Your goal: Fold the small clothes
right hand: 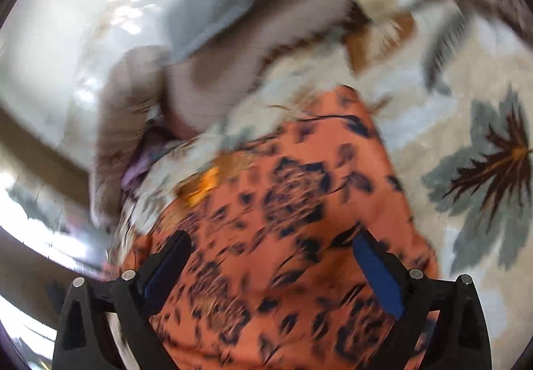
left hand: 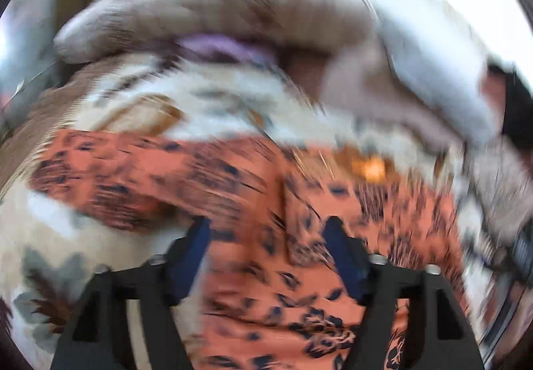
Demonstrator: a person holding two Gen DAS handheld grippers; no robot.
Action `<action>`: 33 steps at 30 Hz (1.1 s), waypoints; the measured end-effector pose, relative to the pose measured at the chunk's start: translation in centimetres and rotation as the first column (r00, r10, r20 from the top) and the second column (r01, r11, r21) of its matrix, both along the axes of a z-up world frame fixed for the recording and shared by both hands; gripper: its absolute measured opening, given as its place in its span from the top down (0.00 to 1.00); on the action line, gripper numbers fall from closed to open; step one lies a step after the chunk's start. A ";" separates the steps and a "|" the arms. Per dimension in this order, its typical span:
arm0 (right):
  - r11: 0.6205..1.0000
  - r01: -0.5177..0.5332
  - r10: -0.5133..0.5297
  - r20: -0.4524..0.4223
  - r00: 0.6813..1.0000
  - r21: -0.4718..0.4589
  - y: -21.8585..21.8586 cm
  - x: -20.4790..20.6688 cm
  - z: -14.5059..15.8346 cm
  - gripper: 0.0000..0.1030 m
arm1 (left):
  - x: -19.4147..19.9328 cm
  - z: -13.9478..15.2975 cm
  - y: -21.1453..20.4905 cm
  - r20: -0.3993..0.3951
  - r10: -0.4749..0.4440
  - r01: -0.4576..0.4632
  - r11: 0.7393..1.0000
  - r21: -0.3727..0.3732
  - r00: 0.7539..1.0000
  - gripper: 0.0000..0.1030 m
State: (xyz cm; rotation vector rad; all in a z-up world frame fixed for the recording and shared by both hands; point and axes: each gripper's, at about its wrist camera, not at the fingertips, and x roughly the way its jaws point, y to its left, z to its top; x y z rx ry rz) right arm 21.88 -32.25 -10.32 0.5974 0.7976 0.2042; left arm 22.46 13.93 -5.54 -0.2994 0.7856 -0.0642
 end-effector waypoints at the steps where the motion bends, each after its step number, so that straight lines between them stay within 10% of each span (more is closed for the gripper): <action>1: 0.999 -0.025 0.026 0.015 1.000 -0.030 1.2 -1.3 0.2 0.04 | -0.6 0.4 2.6 0.017 0.062 -0.062 0.997 -0.040 0.998 0.24; 3: 0.995 -0.075 0.077 0.031 0.997 -0.063 3.5 -4.0 -0.4 0.04 | -1.3 0.3 8.6 0.011 0.207 -0.202 0.966 -0.161 0.978 0.23; 8: 0.971 -0.111 0.119 0.027 0.993 -0.213 8.5 -8.8 -3.9 0.04 | -0.9 -5.2 21.5 -0.195 0.487 -0.521 0.750 -0.406 0.852 0.25; 15: 0.959 -0.122 0.124 -0.008 0.992 -0.255 9.3 -9.3 -6.4 0.04 | 1.6 -8.7 24.9 -0.271 0.530 -0.595 0.690 -0.413 0.803 0.29; 19: 0.959 -0.126 0.129 -0.003 0.992 -0.252 9.1 -9.5 -6.4 0.03 | 3.1 -9.0 25.4 -0.318 0.534 -0.619 0.716 -0.323 0.783 0.95; 24: 0.967 -0.128 0.133 0.006 0.991 -0.220 9.0 -9.2 -6.8 0.02 | 3.6 -6.0 24.4 -0.247 0.572 -0.619 0.762 -0.192 0.782 0.97; 29: 0.979 -0.123 0.129 0.029 0.991 -0.163 8.2 -9.4 -6.8 0.02 | 3.0 4.6 17.2 0.044 0.464 -0.460 0.884 -0.081 0.885 0.97; 33: 0.984 -0.119 0.126 0.041 0.991 -0.130 7.8 -9.5 -6.9 0.02 | 3.0 14.1 5.7 0.256 0.205 -0.198 0.979 -0.054 0.945 0.97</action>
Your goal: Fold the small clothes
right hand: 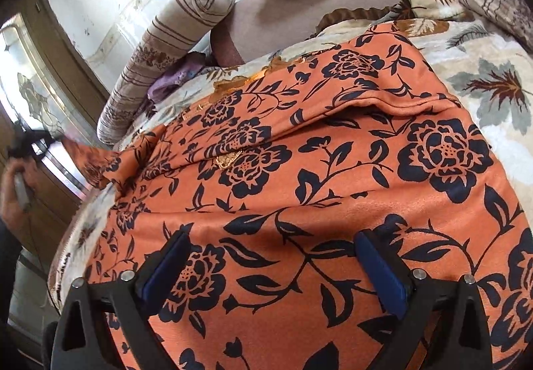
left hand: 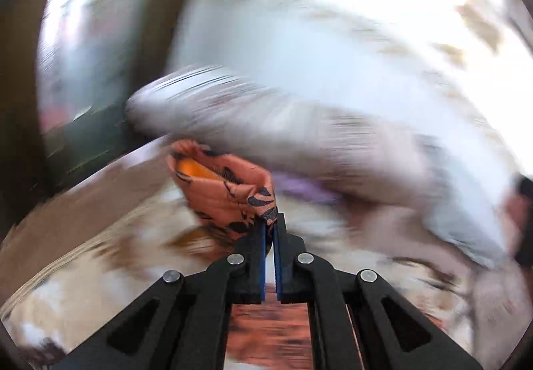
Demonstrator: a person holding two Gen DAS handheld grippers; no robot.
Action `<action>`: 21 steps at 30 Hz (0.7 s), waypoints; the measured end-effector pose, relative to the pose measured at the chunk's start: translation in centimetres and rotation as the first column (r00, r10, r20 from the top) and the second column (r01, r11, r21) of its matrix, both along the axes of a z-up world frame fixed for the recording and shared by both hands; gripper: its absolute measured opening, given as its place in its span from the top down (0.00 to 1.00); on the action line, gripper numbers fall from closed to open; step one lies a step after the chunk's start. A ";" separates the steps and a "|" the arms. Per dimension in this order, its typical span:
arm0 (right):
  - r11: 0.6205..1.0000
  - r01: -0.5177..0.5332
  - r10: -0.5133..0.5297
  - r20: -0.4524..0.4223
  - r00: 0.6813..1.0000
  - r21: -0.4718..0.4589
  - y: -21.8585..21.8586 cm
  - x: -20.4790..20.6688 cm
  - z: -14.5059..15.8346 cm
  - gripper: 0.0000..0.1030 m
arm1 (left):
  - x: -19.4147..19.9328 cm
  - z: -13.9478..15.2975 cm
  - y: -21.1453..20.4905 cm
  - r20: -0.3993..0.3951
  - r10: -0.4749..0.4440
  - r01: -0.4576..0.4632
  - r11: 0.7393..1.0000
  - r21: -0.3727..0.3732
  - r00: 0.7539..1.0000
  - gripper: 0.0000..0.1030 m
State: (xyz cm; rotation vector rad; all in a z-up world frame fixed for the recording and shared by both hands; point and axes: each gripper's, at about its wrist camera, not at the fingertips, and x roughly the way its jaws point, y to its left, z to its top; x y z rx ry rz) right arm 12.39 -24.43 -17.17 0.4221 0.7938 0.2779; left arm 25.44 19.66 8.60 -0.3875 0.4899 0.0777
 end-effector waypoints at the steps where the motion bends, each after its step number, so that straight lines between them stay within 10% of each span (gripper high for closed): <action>1: 1.000 0.000 0.000 0.002 1.000 0.008 -0.1 0.0 0.0 0.02 | -0.1 1.5 -2.5 0.033 -0.048 0.047 0.999 0.018 0.998 0.97; 6: 0.999 0.003 -0.004 0.009 1.000 0.049 -0.4 -0.1 0.0 0.02 | -0.1 5.1 -17.0 0.093 -0.316 0.311 0.949 0.059 0.944 0.97; 9: 0.998 0.003 -0.004 0.012 1.000 0.065 -0.6 -0.2 0.0 0.02 | 1.1 2.4 -26.3 0.007 -0.472 0.470 0.880 0.061 0.882 0.92; 10: 0.997 0.004 -0.005 0.013 1.000 0.071 -0.7 -0.2 0.0 0.02 | 1.7 0.9 -28.3 -0.040 -0.506 0.508 0.860 0.049 0.861 0.81; 12: 0.997 0.004 -0.005 0.014 1.000 0.079 -0.7 -0.2 0.0 0.02 | 3.0 -3.7 -32.3 -0.216 -0.580 0.596 0.803 0.012 0.785 0.25; 13: 0.997 0.004 -0.005 0.016 1.000 0.083 -0.7 -0.3 0.0 0.02 | 3.3 -5.5 -32.9 -0.255 -0.577 0.601 0.799 0.018 0.776 0.25; 18: 0.995 0.011 -0.012 0.014 1.000 0.101 -1.0 -0.3 0.1 0.03 | 2.9 -11.0 -28.4 -0.354 -0.468 0.527 0.845 0.089 0.810 0.25; 21: 0.994 0.025 -0.026 0.003 1.000 0.110 -1.3 -0.4 0.5 0.03 | 1.2 -12.0 -21.4 -0.342 -0.339 0.400 0.908 0.126 0.877 0.25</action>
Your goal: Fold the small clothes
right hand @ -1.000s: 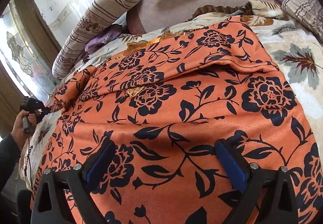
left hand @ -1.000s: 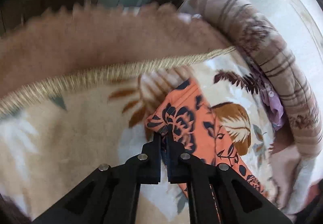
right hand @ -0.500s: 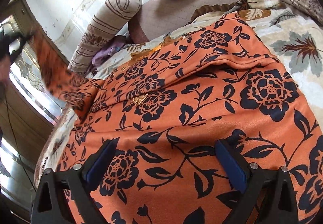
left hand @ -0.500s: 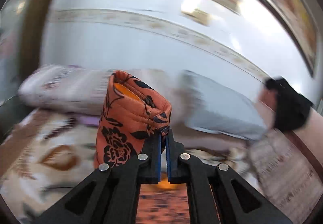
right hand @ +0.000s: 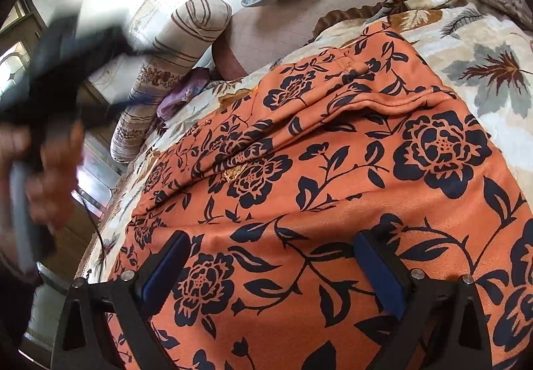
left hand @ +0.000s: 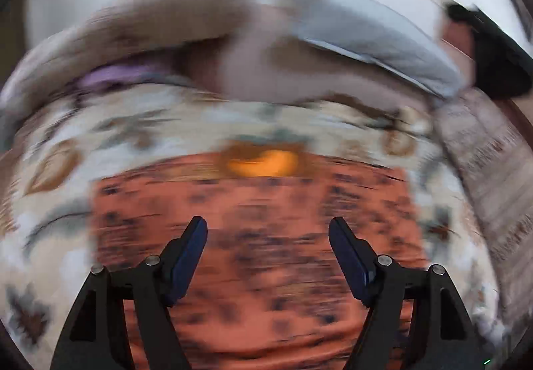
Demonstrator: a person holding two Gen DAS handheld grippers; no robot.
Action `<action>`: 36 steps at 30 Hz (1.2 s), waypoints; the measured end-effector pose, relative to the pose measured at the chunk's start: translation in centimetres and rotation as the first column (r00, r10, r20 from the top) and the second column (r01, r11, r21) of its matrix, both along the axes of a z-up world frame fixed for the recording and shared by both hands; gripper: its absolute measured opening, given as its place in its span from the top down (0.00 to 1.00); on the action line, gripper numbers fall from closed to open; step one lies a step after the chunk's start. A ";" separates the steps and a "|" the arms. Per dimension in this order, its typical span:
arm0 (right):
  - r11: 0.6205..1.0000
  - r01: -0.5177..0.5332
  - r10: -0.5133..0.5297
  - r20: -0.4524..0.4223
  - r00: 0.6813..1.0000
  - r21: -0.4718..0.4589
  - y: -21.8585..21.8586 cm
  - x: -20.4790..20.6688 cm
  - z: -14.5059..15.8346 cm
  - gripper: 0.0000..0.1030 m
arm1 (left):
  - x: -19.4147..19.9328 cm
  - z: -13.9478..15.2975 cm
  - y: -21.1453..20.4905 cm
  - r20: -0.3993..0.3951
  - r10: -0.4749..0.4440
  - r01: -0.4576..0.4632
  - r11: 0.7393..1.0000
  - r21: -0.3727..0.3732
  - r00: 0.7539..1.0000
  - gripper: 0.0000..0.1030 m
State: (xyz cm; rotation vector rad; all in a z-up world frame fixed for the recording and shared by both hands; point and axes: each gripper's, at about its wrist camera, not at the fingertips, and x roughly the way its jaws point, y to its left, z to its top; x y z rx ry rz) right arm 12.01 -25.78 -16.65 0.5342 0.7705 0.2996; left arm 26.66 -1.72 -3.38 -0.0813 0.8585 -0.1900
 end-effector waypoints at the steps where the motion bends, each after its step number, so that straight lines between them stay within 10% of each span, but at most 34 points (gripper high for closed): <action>1: 1.000 0.012 -0.012 -0.009 1.000 0.023 -0.6 -0.1 0.3 0.03 | -0.7 -0.2 2.7 0.020 0.061 -0.062 0.998 0.029 0.998 0.25; 6: 0.955 0.128 -0.128 -0.019 0.992 0.269 -5.6 2.2 3.9 0.03 | -1.3 -3.6 11.3 0.029 0.248 -0.249 0.964 0.097 0.968 0.25; 12: 0.943 0.236 -0.203 -0.159 0.966 0.234 -8.8 12.3 3.8 0.04 | -1.5 -7.8 13.5 -0.031 0.280 -0.279 0.959 0.041 0.959 0.25; 17: 0.955 0.260 -0.217 -0.268 0.939 0.139 -9.2 17.0 1.9 0.35 | -1.7 -9.8 12.9 -0.050 0.241 -0.238 0.970 0.052 0.969 0.25; 21: 0.973 0.228 -0.208 -0.276 0.938 0.043 -7.9 18.5 1.7 0.41 | -1.8 -11.0 13.2 -0.061 0.231 -0.231 0.973 0.012 0.971 0.25; 25: 0.979 0.172 -0.195 -0.276 0.941 -0.105 -6.2 19.7 2.6 0.92 | -1.8 -11.1 13.4 -0.062 0.227 -0.228 0.974 -0.004 0.972 0.24; 31: 0.950 0.170 -0.200 -0.092 0.975 -0.263 -4.1 15.9 8.0 0.92 | -1.8 -11.0 13.4 -0.058 0.230 -0.231 0.973 -0.008 0.971 0.24; 36: 0.937 0.138 -0.220 -0.237 0.946 -0.320 -4.7 15.3 2.3 0.77 | -1.8 -11.0 13.3 -0.059 0.231 -0.231 0.973 -0.001 0.971 0.24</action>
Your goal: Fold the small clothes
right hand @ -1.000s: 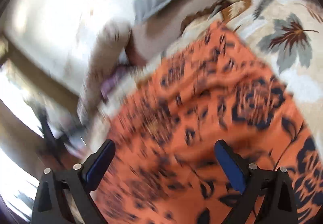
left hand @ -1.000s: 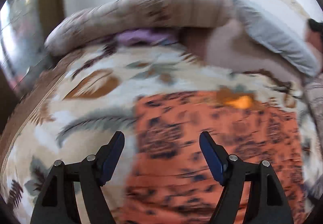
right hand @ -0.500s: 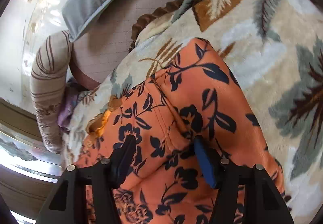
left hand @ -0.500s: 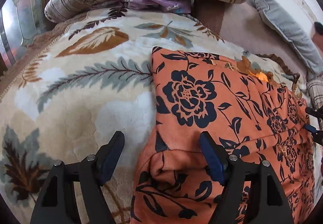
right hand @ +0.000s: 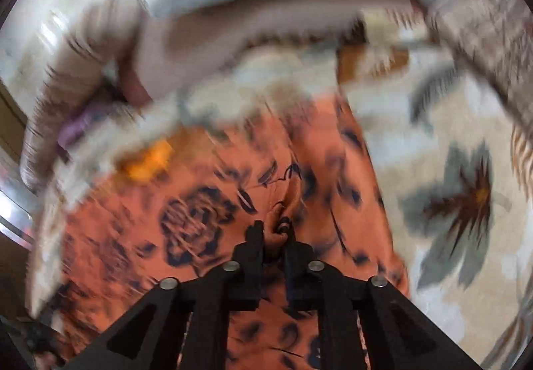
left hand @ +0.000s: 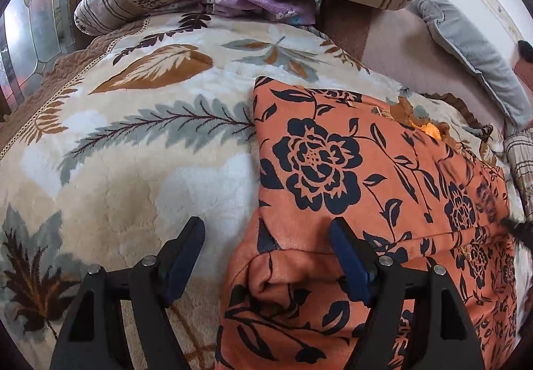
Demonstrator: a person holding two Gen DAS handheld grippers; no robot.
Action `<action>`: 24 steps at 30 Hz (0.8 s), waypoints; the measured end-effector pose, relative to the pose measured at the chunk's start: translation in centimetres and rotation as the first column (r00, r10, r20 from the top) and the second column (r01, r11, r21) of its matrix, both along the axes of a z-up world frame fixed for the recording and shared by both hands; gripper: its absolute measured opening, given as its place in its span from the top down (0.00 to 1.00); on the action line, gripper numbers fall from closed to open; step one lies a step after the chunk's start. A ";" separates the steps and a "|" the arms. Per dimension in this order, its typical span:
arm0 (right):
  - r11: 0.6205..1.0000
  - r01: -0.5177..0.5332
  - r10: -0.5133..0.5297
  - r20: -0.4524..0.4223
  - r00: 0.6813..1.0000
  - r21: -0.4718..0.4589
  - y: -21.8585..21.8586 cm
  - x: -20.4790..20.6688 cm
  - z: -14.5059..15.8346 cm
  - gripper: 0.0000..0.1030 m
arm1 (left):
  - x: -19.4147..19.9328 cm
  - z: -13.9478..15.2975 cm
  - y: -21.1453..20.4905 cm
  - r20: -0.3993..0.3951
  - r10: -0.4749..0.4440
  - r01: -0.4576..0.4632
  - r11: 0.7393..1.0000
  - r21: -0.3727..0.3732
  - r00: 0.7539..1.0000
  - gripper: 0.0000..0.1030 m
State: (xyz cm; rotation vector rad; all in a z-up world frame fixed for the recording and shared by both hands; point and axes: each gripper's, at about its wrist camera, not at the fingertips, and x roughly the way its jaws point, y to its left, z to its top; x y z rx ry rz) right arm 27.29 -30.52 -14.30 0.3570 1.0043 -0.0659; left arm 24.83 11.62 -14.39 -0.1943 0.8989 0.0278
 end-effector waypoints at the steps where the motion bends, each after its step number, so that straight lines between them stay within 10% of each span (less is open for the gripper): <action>1: 1.000 0.027 -0.027 0.005 1.000 -0.009 -0.5 -0.4 -0.2 0.51 | 0.0 0.0 0.2 0.001 0.001 -0.001 1.000 -0.010 1.000 0.24; 2: 0.999 0.051 -0.051 0.027 0.998 0.006 -1.0 -0.9 0.1 0.26 | 0.0 0.0 0.2 -0.001 0.002 -0.002 1.000 -0.012 1.000 0.24; 6: 0.995 0.091 -0.097 0.167 0.981 0.038 -2.5 -3.1 3.7 0.24 | 0.2 0.0 -0.2 -0.006 0.000 0.000 1.000 0.014 1.000 0.23; 11: 0.988 -0.125 0.096 0.272 0.958 0.093 1.4 -2.7 5.6 0.24 | 0.2 -0.1 -0.4 -0.005 -0.001 0.001 1.000 0.023 1.000 0.23; 16: 0.970 -0.058 0.052 0.034 0.998 0.236 1.2 0.1 -2.0 0.26 | 0.2 -0.2 -0.5 -0.008 -0.008 0.008 1.000 0.026 1.000 0.21; 21: 0.987 -0.146 0.152 0.090 0.984 -0.065 4.3 -1.2 3.9 0.24 | -0.2 0.5 -0.6 0.017 0.002 -0.002 0.999 0.052 1.000 0.21; 24: 0.978 -0.045 0.041 -0.025 0.999 -0.206 2.6 -1.0 3.7 0.20 | -1.5 2.4 -1.5 0.034 -0.002 -0.001 0.995 0.096 0.999 0.21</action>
